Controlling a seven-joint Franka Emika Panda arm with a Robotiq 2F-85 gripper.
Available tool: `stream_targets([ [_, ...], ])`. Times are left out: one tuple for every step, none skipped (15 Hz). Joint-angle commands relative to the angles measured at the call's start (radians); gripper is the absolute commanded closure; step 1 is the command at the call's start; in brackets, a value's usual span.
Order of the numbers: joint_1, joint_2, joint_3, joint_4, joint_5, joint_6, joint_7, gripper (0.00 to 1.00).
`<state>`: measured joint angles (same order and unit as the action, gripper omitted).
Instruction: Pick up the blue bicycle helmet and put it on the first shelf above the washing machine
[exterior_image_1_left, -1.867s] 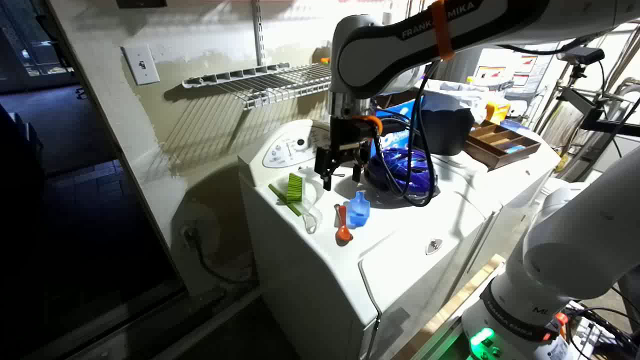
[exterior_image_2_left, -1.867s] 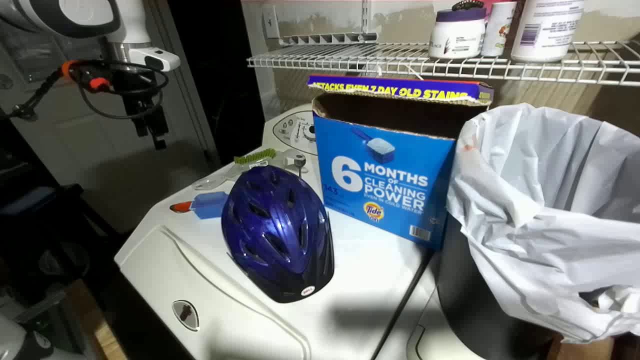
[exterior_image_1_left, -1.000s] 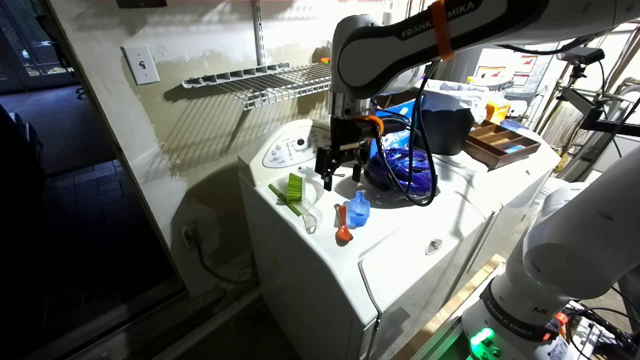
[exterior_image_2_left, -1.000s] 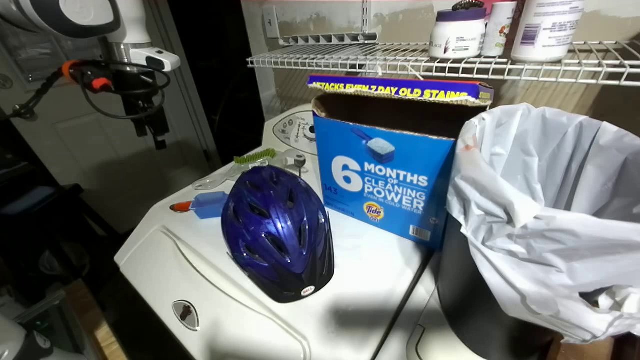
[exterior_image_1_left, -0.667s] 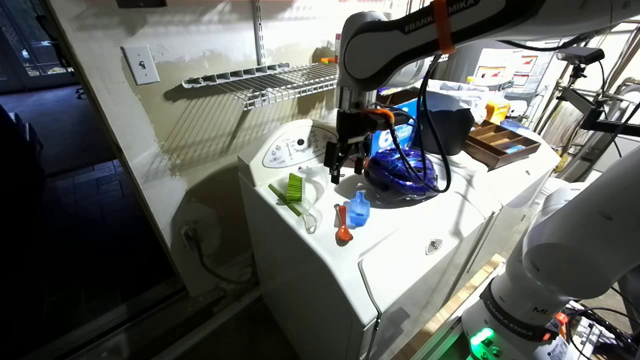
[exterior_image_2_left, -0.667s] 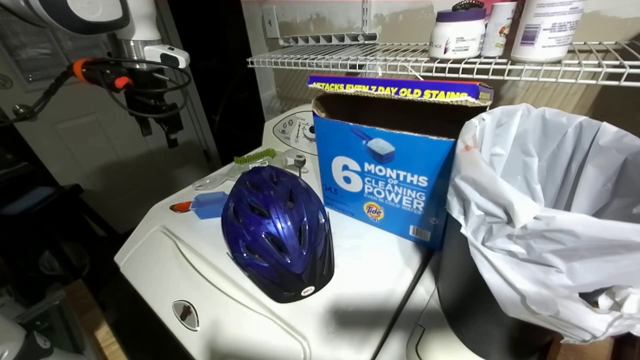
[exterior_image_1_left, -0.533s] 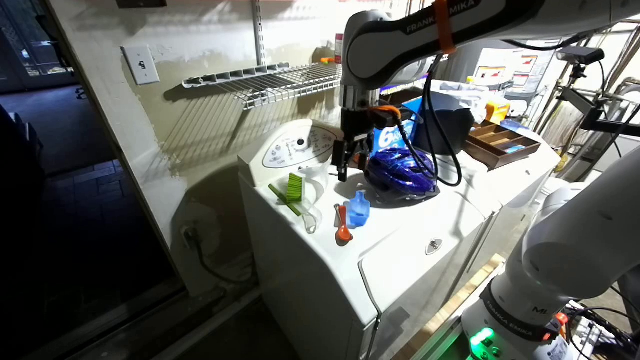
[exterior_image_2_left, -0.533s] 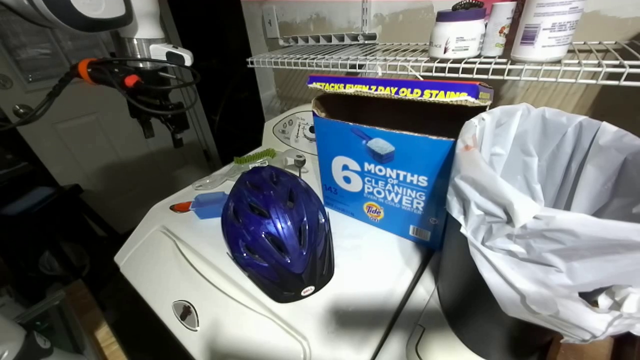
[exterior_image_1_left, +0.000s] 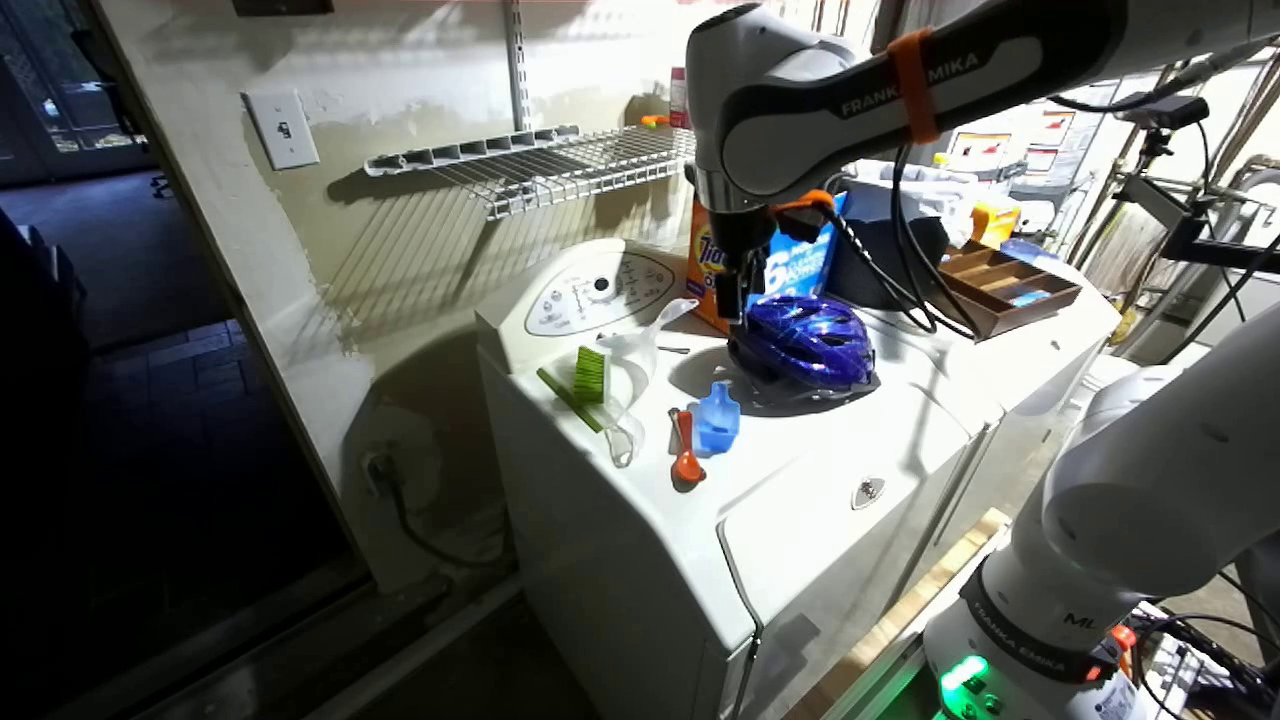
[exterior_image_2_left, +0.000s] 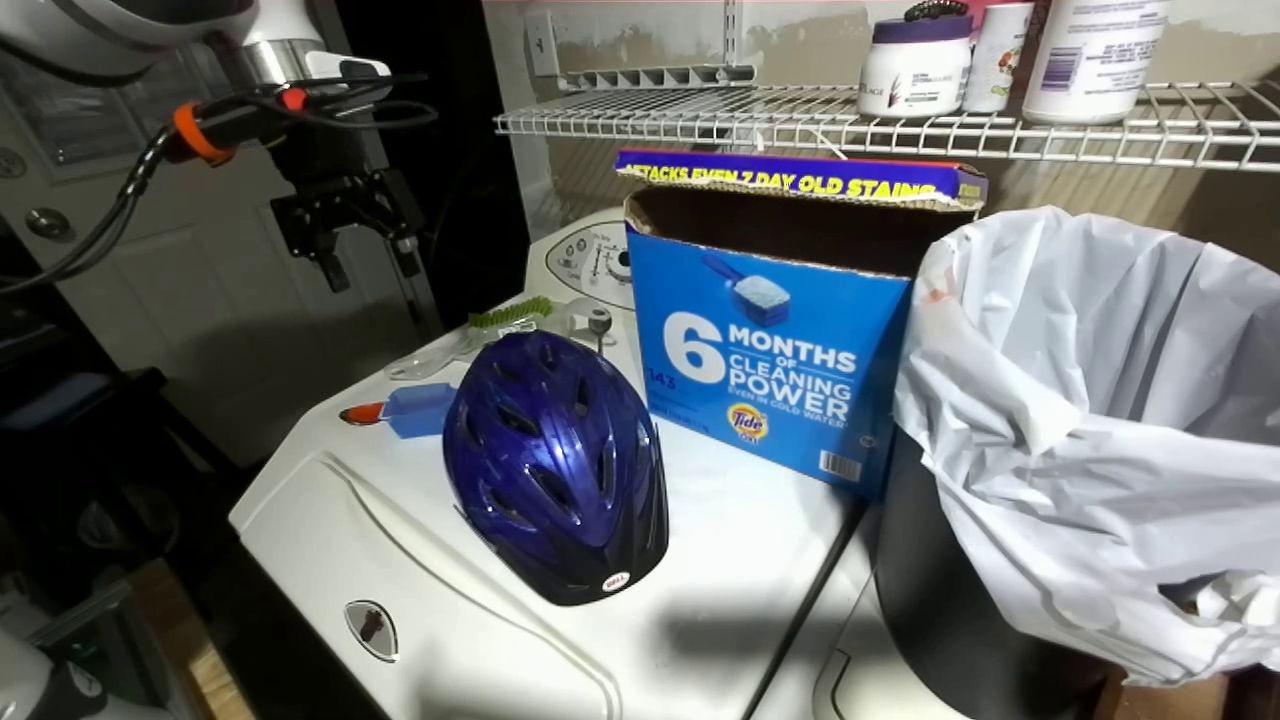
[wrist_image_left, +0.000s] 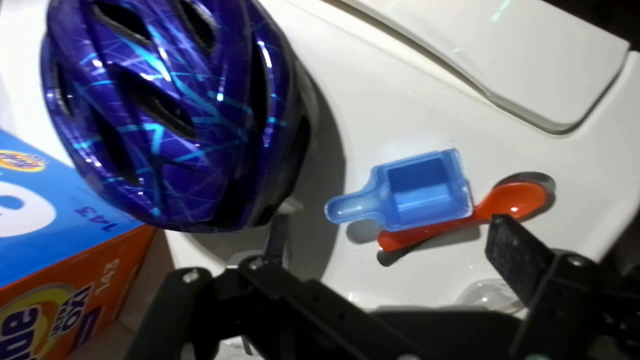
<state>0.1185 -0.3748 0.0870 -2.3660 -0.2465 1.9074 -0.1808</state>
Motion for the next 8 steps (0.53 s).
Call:
stream_targets([
  [-0.018,-0.051,0.004,-0.037,-0.128,0.006,-0.034,0.00],
  [-0.014,-0.061,-0.003,-0.042,-0.117,0.012,-0.028,0.00],
  [0.006,-0.072,-0.016,-0.040,-0.040,0.010,-0.035,0.00],
  [-0.008,-0.029,-0.003,-0.016,-0.078,-0.001,-0.011,0.00],
  [-0.006,-0.036,-0.005,-0.016,-0.070,-0.001,-0.012,0.00],
  [-0.004,-0.043,-0.004,-0.016,-0.066,-0.001,-0.013,0.00],
  [-0.003,-0.047,-0.004,-0.017,-0.064,-0.001,-0.013,0.00],
  [0.002,-0.050,-0.003,-0.021,-0.072,-0.003,-0.029,0.00],
])
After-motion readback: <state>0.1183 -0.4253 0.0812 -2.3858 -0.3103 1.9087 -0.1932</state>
